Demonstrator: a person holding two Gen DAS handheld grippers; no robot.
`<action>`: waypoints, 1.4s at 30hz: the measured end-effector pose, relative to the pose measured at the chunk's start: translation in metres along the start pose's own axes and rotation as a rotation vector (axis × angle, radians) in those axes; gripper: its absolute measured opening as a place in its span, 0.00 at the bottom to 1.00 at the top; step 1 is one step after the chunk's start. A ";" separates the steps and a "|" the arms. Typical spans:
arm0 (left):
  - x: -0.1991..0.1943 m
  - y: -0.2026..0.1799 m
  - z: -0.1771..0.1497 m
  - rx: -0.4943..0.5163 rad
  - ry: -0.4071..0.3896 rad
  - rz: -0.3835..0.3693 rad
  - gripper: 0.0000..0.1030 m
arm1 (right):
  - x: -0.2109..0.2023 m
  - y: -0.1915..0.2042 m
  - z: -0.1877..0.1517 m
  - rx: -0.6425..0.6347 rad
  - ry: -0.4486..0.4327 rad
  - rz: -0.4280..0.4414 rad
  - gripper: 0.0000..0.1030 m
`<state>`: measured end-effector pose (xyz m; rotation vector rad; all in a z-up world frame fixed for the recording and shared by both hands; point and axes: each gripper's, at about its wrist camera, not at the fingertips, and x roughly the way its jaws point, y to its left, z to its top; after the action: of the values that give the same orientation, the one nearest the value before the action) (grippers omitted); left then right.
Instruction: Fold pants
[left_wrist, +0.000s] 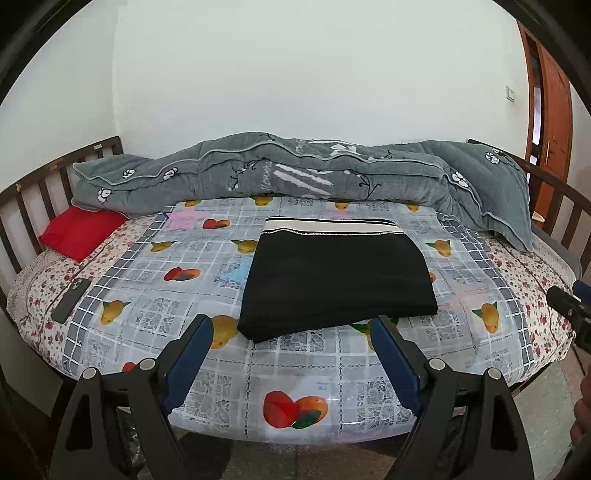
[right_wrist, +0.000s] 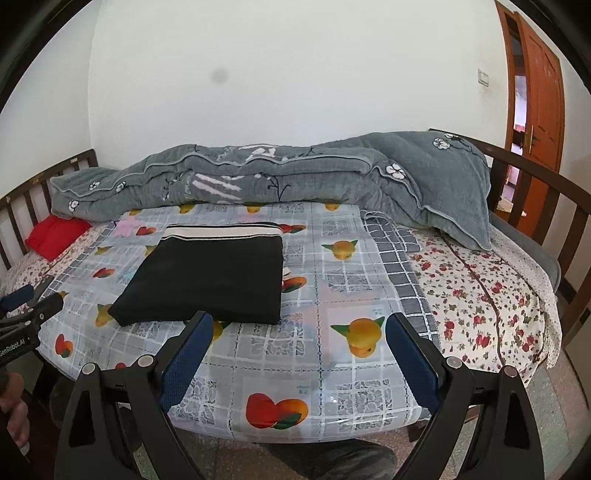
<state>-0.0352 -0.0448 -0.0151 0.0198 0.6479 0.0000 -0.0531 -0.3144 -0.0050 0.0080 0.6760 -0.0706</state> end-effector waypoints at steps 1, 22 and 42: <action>0.000 -0.001 0.000 -0.002 0.000 0.000 0.84 | 0.000 0.001 0.000 -0.004 -0.001 -0.001 0.90; -0.001 0.018 0.003 -0.031 0.000 0.009 0.84 | 0.002 0.026 0.001 -0.055 0.010 0.021 0.90; 0.006 0.020 0.000 -0.024 0.016 0.007 0.84 | 0.011 0.032 -0.003 -0.057 0.035 0.040 0.90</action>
<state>-0.0301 -0.0251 -0.0178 -0.0008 0.6638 0.0151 -0.0441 -0.2832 -0.0147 -0.0321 0.7127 -0.0127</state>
